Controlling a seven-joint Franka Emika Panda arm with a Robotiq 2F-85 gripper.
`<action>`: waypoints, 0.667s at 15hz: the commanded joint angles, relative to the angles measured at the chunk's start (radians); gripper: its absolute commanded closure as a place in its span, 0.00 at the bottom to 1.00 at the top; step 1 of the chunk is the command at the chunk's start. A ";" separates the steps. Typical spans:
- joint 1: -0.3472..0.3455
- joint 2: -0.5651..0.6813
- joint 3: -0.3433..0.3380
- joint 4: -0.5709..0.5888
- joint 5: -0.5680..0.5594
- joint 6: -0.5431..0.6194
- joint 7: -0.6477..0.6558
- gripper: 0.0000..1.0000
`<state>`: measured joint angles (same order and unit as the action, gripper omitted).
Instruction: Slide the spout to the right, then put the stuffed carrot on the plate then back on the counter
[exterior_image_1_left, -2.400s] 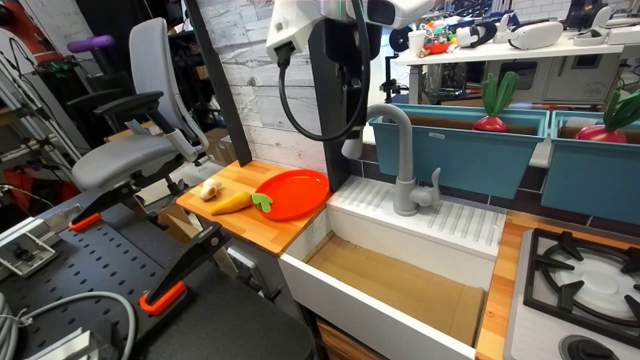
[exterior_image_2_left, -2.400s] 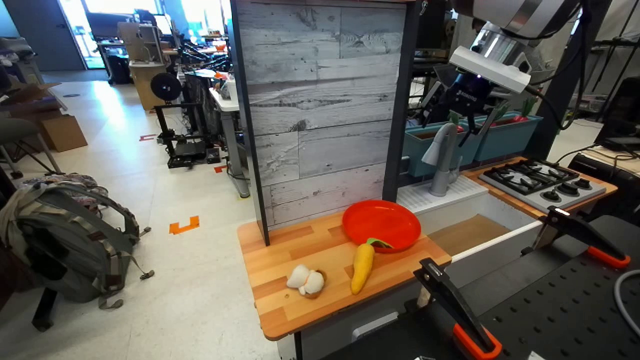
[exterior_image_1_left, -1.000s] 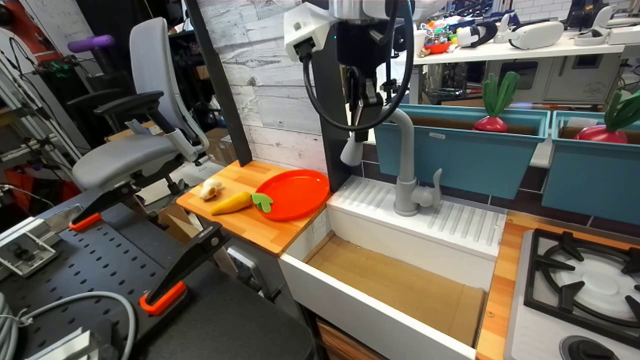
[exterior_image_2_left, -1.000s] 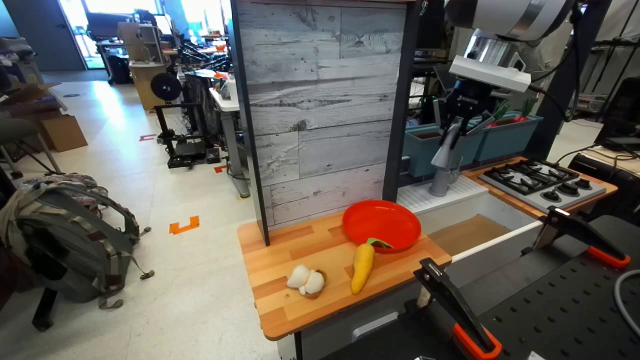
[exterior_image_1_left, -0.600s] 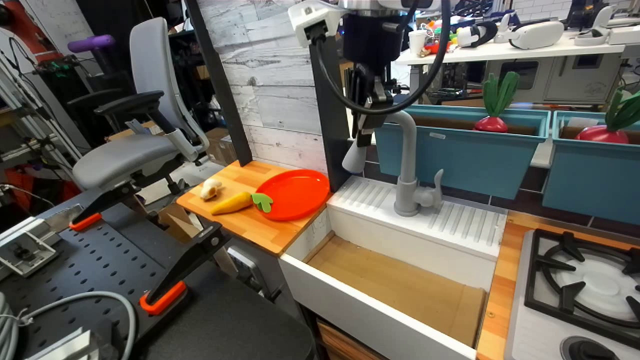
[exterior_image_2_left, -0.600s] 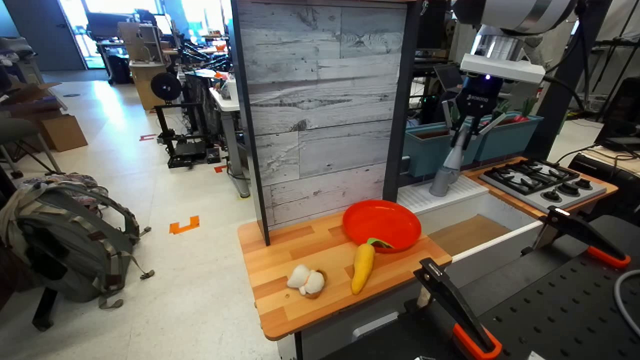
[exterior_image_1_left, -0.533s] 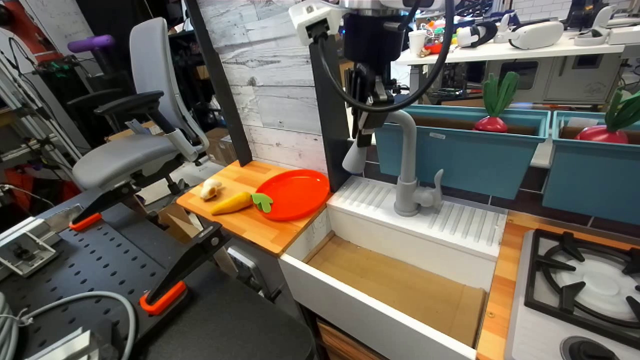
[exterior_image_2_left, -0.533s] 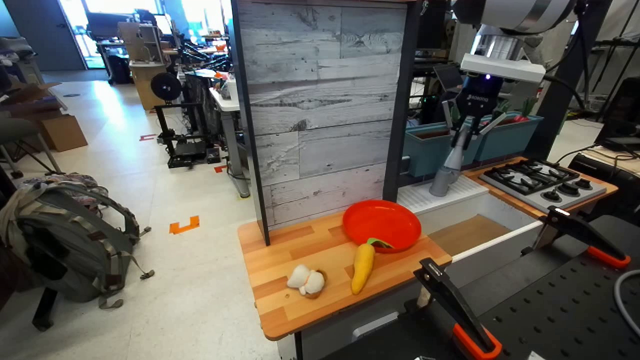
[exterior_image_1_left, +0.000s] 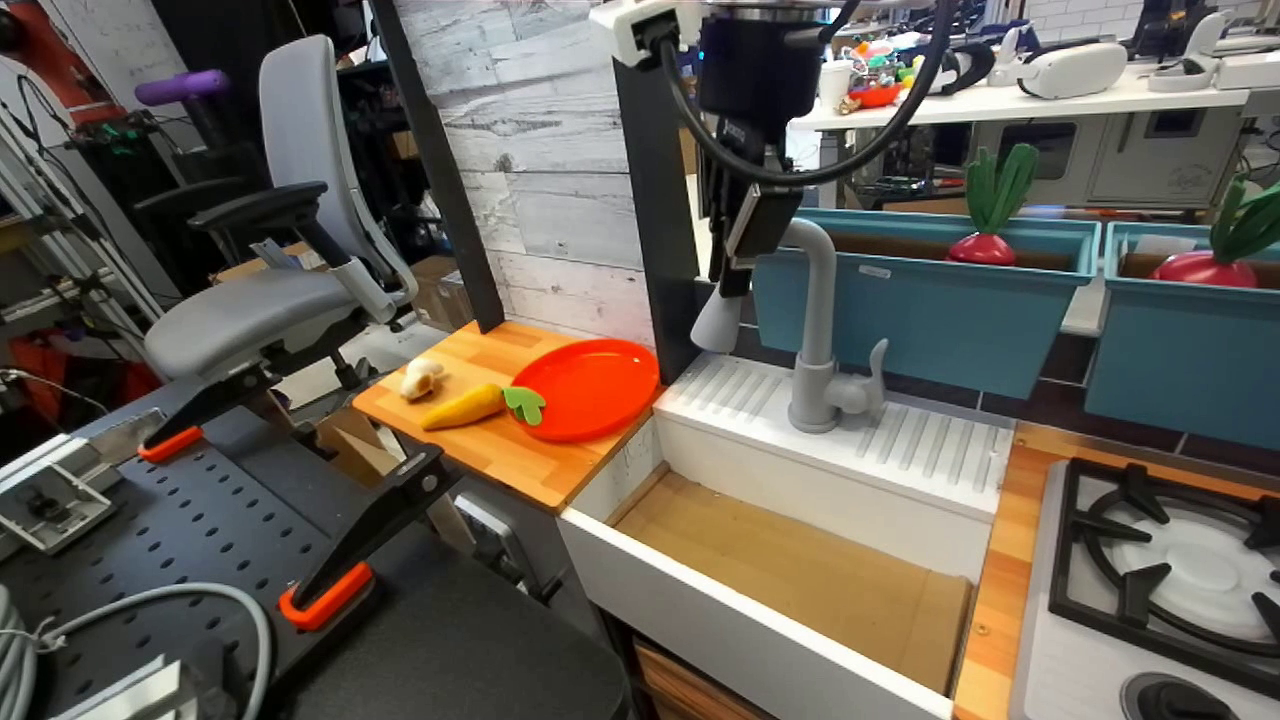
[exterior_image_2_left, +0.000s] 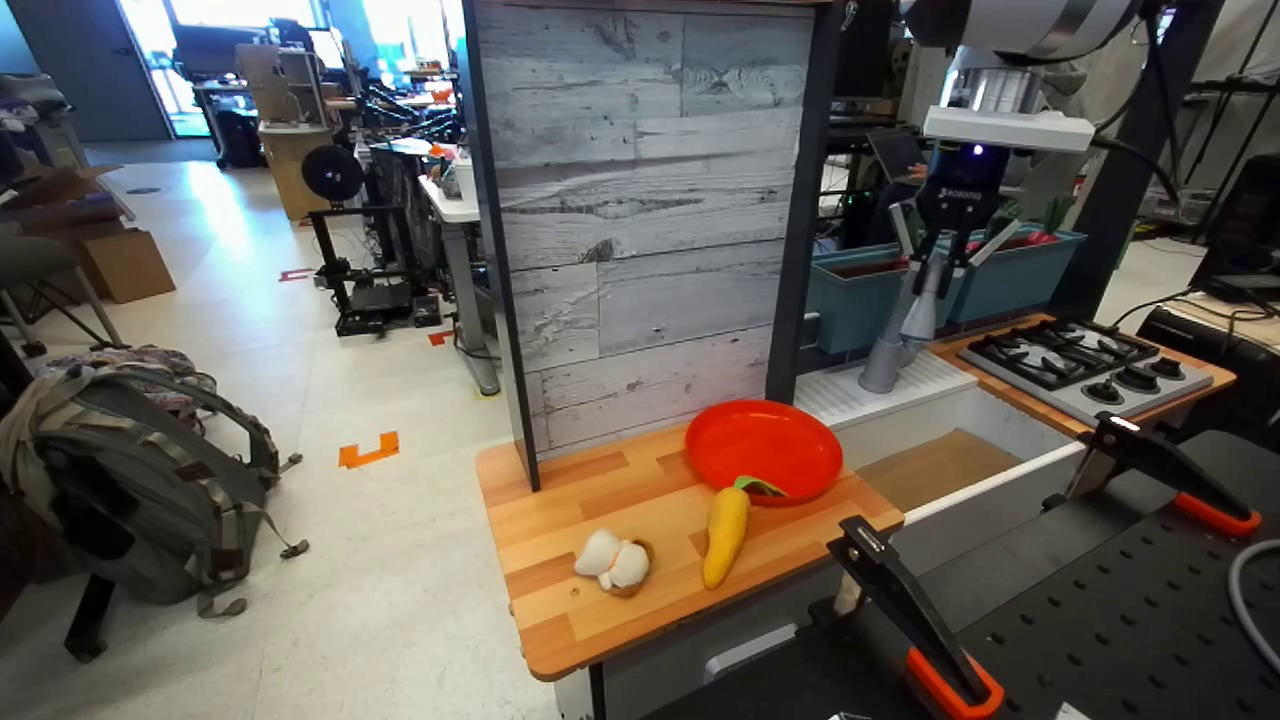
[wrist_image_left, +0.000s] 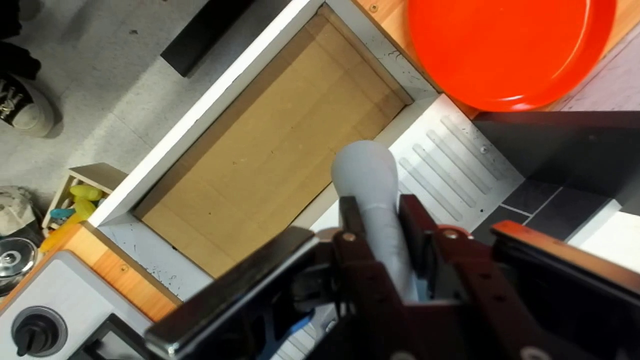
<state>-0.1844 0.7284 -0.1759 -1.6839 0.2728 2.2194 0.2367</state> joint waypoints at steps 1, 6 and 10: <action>-0.011 -0.003 -0.096 0.016 -0.117 -0.021 0.066 0.94; 0.003 0.004 -0.108 0.018 -0.117 -0.006 0.139 0.50; 0.008 0.005 -0.117 0.020 -0.126 -0.023 0.174 0.31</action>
<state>-0.1609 0.7299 -0.2042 -1.6850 0.2491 2.2116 0.3774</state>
